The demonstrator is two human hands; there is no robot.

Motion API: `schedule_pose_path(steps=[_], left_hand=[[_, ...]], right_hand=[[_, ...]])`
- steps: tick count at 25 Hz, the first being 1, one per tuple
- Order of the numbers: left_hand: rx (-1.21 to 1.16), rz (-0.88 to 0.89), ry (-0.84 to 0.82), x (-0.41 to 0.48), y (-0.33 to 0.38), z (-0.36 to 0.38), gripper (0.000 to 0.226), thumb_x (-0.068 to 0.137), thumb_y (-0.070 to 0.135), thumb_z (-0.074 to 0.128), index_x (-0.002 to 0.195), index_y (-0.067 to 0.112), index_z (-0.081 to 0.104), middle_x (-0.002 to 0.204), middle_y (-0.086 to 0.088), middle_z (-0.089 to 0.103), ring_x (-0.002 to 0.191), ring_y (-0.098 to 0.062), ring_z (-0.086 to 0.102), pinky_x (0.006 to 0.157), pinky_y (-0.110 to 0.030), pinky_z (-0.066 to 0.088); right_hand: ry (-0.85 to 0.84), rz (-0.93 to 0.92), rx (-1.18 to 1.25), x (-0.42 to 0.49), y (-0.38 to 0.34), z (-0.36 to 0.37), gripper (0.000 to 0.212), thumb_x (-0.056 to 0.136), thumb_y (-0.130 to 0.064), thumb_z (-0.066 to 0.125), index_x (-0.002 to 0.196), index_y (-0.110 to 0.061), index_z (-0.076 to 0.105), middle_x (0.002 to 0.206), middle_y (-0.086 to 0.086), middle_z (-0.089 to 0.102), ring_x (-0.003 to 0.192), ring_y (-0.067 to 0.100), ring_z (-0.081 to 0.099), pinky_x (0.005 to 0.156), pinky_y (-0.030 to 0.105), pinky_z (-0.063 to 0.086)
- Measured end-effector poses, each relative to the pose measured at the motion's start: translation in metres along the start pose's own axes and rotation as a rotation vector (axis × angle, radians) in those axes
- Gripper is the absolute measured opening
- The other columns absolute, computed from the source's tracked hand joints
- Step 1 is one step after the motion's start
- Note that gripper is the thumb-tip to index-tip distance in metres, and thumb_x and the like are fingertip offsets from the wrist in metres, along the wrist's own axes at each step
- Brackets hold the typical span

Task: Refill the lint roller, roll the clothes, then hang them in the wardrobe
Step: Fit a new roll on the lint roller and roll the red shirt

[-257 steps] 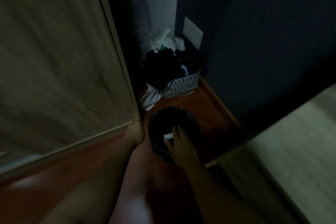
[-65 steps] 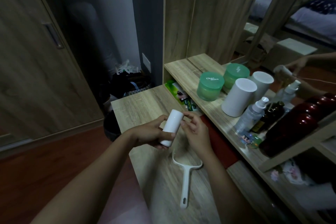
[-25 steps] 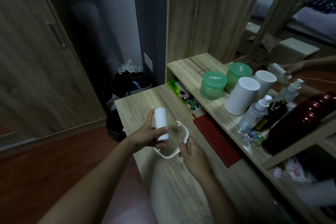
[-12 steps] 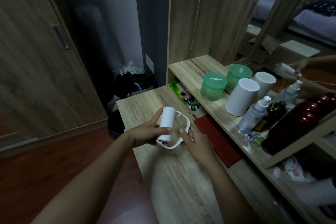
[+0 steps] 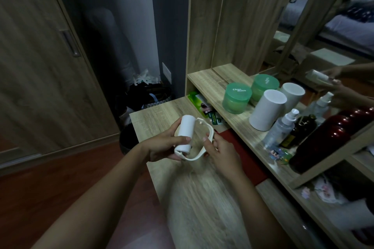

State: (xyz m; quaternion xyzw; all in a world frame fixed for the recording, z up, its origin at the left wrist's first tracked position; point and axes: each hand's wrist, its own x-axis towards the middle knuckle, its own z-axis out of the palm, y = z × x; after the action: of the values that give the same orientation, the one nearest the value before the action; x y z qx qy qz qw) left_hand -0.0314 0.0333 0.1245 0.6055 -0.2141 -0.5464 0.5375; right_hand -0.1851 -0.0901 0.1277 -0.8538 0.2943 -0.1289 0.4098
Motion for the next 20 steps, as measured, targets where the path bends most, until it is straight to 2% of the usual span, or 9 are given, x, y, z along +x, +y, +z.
schedule_pose_path(steps=[3, 8, 11, 13, 18, 20], left_hand=[[0.006, 0.006, 0.001, -0.003, 0.001, 0.002, 0.083, 0.087, 0.015, 0.063, 0.138, 0.059, 0.015, 0.113, -0.010, 0.052, 0.078, -0.020, 0.065, 0.062, -0.035, 0.056], [0.106, 0.068, 0.051, -0.004, 0.005, 0.005, 0.084, 0.080, 0.021, 0.063, 0.133, 0.064, 0.014, 0.114, -0.012, 0.048, 0.077, -0.022, 0.061, 0.064, -0.037, 0.053], [0.126, 0.147, 0.125, -0.004, 0.005, 0.014, 0.076, 0.077, 0.021, 0.054, 0.125, 0.068, 0.019, 0.104, -0.012, 0.045, 0.078, -0.025, 0.052, 0.059, -0.034, 0.047], [0.110, 0.165, 0.149, -0.005, 0.002, 0.018, 0.076, 0.077, 0.020, 0.053, 0.127, 0.066, 0.020, 0.102, -0.010, 0.045, 0.079, -0.025, 0.050, 0.058, -0.033, 0.046], [0.058, 0.199, 0.196, -0.004, -0.003, 0.025, 0.081, 0.076, 0.014, 0.053, 0.134, 0.060, 0.019, 0.105, -0.013, 0.044, 0.060, -0.021, 0.055, 0.054, -0.031, 0.049], [-0.014, 0.240, 0.182, -0.005, -0.006, 0.028, 0.078, 0.077, 0.009, 0.051, 0.130, 0.061, 0.026, 0.102, -0.017, 0.043, 0.055, -0.023, 0.053, 0.054, -0.032, 0.047]], right_hand=[[-0.003, -0.001, -0.020, 0.000, -0.002, 0.000, 0.030, 0.091, -0.046, 0.045, 0.103, -0.024, 0.061, 0.056, -0.011, 0.057, 0.062, 0.003, 0.055, 0.062, 0.030, 0.040], [0.021, -0.002, -0.053, 0.000, -0.006, 0.000, 0.029, 0.091, -0.047, 0.046, 0.098, -0.023, 0.060, 0.049, -0.017, 0.054, 0.053, 0.002, 0.047, 0.052, 0.027, 0.030], [0.039, 0.011, -0.057, 0.001, -0.010, 0.002, 0.029, 0.090, -0.047, 0.045, 0.096, -0.023, 0.060, 0.054, -0.012, 0.057, 0.063, 0.008, 0.056, 0.055, 0.029, 0.034], [0.050, 0.023, -0.085, 0.002, -0.011, 0.002, 0.030, 0.090, -0.048, 0.044, 0.094, -0.023, 0.059, 0.060, -0.009, 0.058, 0.070, 0.015, 0.060, 0.060, 0.032, 0.039], [0.085, 0.047, -0.134, -0.001, -0.016, 0.004, 0.028, 0.090, -0.047, 0.043, 0.094, -0.024, 0.058, 0.074, -0.009, 0.067, 0.078, 0.017, 0.062, 0.065, 0.030, 0.041], [0.083, 0.059, -0.149, -0.002, -0.017, 0.006, 0.027, 0.090, -0.046, 0.042, 0.094, -0.023, 0.057, 0.079, -0.006, 0.070, 0.080, 0.019, 0.062, 0.066, 0.031, 0.041]])
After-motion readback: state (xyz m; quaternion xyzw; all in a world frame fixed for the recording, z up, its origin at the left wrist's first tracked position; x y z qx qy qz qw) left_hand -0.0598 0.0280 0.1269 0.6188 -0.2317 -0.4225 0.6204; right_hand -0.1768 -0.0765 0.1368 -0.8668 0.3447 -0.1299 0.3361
